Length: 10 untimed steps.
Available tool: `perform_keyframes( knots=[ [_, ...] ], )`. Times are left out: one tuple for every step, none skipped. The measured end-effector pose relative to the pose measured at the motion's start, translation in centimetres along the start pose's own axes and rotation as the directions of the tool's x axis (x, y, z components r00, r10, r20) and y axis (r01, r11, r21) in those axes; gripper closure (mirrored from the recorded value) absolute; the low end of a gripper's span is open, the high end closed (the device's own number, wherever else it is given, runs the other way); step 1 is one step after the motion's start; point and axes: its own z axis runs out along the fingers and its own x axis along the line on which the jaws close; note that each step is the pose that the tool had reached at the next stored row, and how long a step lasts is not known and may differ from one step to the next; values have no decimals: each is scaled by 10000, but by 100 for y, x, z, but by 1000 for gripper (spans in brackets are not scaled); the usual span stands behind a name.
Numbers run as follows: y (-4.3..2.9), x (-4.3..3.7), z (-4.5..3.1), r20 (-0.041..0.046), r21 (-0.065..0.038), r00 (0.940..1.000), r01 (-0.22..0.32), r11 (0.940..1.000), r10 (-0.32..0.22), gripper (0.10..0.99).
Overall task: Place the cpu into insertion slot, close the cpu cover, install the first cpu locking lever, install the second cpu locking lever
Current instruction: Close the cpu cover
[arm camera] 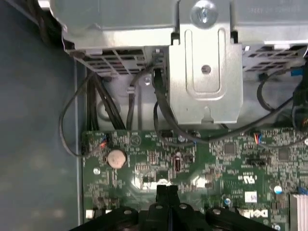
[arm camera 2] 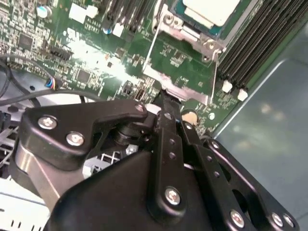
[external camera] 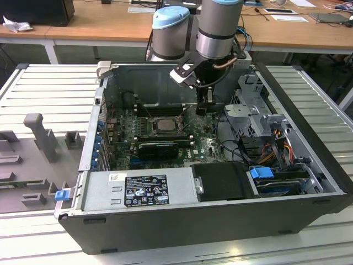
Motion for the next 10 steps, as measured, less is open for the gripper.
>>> perform_keyframes(
  knots=[
    [-18,0,1,-2,0,10000,6,10000,-6,980],
    [-33,-1,0,-2,0,10000,8,10000,-8,980],
    [-46,-1,0,-2,-1,10000,10,10000,-10,980],
    [-62,-2,0,-2,-16,10000,14,10000,-14,980],
    [-79,-3,0,-3,-46,10000,19,10000,-19,980],
    [-123,-3,0,-6,-78,10000,27,10000,-28,980],
    [-152,-5,0,-5,-100,10000,29,9999,-29,980],
    [-166,-5,0,-5,-111,10000,30,9999,-30,980],
    [-183,-6,0,-6,-128,10000,31,9999,-31,980],
    [-193,-6,-1,-7,-143,10000,30,9999,-31,980]
  ],
)
